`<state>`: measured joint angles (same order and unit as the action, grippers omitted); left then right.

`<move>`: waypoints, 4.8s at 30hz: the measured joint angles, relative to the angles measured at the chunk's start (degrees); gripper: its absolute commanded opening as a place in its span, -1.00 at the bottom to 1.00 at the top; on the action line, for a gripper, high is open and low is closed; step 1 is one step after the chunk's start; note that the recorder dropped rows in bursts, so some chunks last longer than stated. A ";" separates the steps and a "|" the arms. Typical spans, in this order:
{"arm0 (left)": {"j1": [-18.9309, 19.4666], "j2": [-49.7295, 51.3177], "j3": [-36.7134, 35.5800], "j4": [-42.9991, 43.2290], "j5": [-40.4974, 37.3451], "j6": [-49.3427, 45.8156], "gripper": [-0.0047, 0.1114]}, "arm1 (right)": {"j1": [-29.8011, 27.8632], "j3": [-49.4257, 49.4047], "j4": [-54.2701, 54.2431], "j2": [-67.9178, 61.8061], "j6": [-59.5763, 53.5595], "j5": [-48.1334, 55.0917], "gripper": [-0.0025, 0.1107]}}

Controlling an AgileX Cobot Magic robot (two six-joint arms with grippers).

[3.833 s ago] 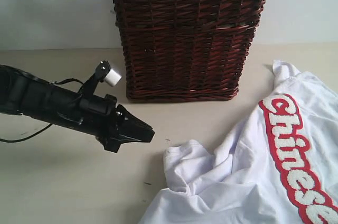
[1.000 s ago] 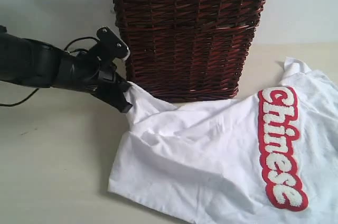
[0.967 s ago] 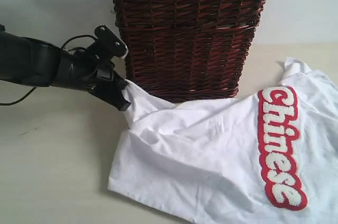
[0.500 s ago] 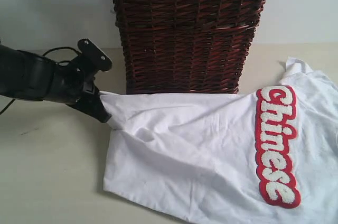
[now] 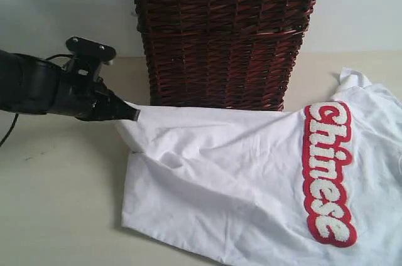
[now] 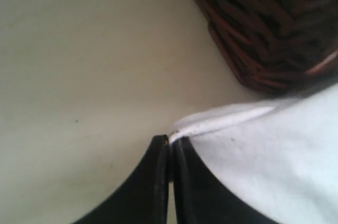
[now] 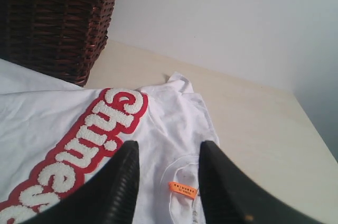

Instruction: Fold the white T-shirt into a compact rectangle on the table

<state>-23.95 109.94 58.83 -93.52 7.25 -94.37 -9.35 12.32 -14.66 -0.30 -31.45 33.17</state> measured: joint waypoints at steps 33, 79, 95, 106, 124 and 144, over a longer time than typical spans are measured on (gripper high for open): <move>8.04 -11.80 -6.31 -5.87 -12.52 12.88 0.01 | 0.00 0.00 0.00 0.00 0.00 0.00 -0.31; 21.38 -11.64 -17.50 42.75 -47.98 -25.71 0.10 | 0.00 0.00 0.00 0.00 0.00 0.00 -0.31; 16.64 -4.50 -16.51 46.59 -47.48 -25.95 -0.26 | 0.00 0.00 0.00 0.00 0.00 0.00 -0.31; 14.25 -4.34 -16.04 44.62 -42.28 -25.95 -0.92 | 0.00 0.00 0.00 0.00 0.00 0.00 -0.31; 14.12 -23.04 -16.64 55.46 -64.11 -25.95 -0.92 | 0.00 0.00 0.00 0.00 0.00 0.00 -0.31; 10.49 -22.45 -16.64 53.30 -55.17 -25.95 -0.92 | 0.00 0.00 0.00 0.00 0.00 0.00 -0.31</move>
<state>-13.47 87.49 42.19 -40.22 -47.91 -120.32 -9.35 12.32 -14.66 -0.30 -31.45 33.17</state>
